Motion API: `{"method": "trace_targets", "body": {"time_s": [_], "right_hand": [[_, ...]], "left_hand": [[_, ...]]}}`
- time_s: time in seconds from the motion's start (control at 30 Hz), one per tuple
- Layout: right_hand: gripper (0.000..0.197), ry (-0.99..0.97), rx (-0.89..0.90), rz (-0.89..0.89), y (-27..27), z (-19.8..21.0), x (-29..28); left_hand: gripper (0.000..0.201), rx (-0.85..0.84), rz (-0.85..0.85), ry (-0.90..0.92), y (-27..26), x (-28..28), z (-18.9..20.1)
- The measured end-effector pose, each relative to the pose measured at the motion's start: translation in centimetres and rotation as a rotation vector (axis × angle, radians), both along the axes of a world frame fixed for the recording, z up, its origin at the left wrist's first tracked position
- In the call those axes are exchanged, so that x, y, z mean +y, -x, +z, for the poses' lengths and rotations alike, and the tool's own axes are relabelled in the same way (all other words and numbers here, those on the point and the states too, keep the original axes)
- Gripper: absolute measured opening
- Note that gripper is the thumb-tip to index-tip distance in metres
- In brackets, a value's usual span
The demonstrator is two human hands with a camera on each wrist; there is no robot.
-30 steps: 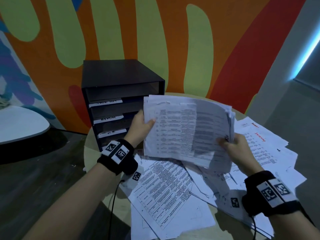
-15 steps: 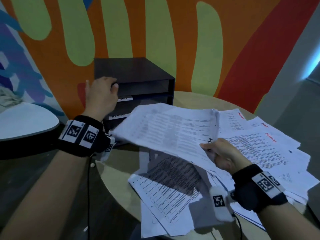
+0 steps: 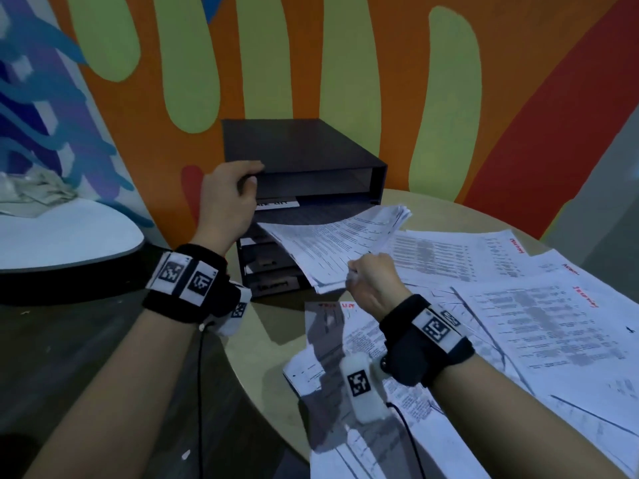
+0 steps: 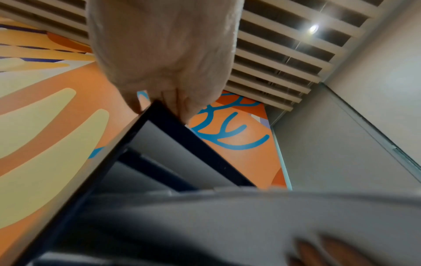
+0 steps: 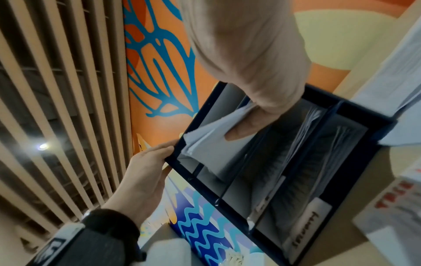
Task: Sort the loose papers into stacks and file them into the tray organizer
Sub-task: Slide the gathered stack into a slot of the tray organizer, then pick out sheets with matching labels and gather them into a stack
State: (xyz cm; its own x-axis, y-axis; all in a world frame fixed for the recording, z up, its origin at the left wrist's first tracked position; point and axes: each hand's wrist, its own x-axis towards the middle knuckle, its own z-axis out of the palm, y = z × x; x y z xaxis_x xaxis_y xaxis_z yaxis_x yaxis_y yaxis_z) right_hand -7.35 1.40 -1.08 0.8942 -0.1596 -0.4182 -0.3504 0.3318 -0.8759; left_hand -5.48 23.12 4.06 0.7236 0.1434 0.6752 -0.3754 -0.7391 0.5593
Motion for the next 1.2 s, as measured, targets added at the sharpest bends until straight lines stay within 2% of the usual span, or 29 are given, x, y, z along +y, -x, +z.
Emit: {"method": "trace_targets", "body": {"time_s": [0.03,0.07,0.1,0.2,0.3,0.37,0.43,0.5,0.57,0.63,0.7,0.83,0.97,1.0,1.07,1.1,1.2], "right_hand": [[0.026,-0.099,-0.011,-0.008,-0.8,0.1,0.8],[0.022,-0.117,-0.017,-0.033,-1.4,0.6,1.7],[0.029,-0.090,-0.028,-0.048,-2.1,0.8,2.5],[0.024,-0.153,-0.007,0.024,-4.8,1.3,5.0],[0.020,-0.102,0.004,0.121,-6.8,1.4,7.1],[0.027,-0.053,0.029,0.175,-8.1,1.5,7.5],[0.017,0.031,0.031,0.180,-9.2,1.7,7.1],[0.011,0.033,0.035,0.152,-10.5,1.7,6.7],[0.019,-0.060,0.038,0.156,-11.1,1.9,6.6],[0.036,-0.159,0.025,0.120,-11.7,1.5,7.1],[0.043,-0.233,0.055,0.087,-12.5,0.9,7.5],[0.040,-0.224,0.110,0.064,-12.6,0.9,8.1],[0.018,-0.187,0.133,0.062,-11.6,2.0,8.2],[0.019,-0.213,0.137,0.085,-11.3,2.1,8.1],[0.038,-0.211,0.118,0.133,-10.1,2.1,7.4],[0.037,-0.165,0.095,0.160,-9.6,2.2,6.9],[0.015,0.046,-0.031,0.245,-7.5,2.0,3.8]], "left_hand": [[0.029,-0.060,-0.001,0.015,-0.2,0.2,-0.3],[0.028,-0.124,-0.009,0.020,-0.3,0.4,-0.7],[0.028,-0.184,-0.018,0.015,-0.6,0.6,-1.0],[0.029,-0.317,-0.030,-0.008,-1.3,1.1,-1.8],[0.032,-0.376,-0.051,0.026,-1.9,1.2,-2.1],[0.033,-0.402,-0.077,0.059,-2.2,1.3,-2.2],[0.033,-0.427,-0.097,0.083,-2.3,1.3,-2.3],[0.033,-0.448,-0.101,0.102,-2.6,1.4,-2.4],[0.032,-0.464,-0.090,0.109,-2.8,1.2,-2.6],[0.031,-0.484,-0.075,0.118,-3.0,1.0,-2.7],[0.030,-0.499,-0.065,0.125,-3.2,0.8,-2.8],[0.028,-0.513,-0.055,0.128,-3.4,0.6,-2.9],[0.029,-0.525,-0.041,0.119,-3.4,0.5,-2.9],[0.029,-0.524,-0.043,0.123,-3.4,0.5,-2.9],[0.029,-0.519,-0.044,0.132,-3.4,0.4,-2.9],[0.029,-0.518,-0.040,0.137,-3.4,0.4,-2.9],[0.027,-0.517,0.025,0.118,-3.3,-0.2,-2.6]]}}
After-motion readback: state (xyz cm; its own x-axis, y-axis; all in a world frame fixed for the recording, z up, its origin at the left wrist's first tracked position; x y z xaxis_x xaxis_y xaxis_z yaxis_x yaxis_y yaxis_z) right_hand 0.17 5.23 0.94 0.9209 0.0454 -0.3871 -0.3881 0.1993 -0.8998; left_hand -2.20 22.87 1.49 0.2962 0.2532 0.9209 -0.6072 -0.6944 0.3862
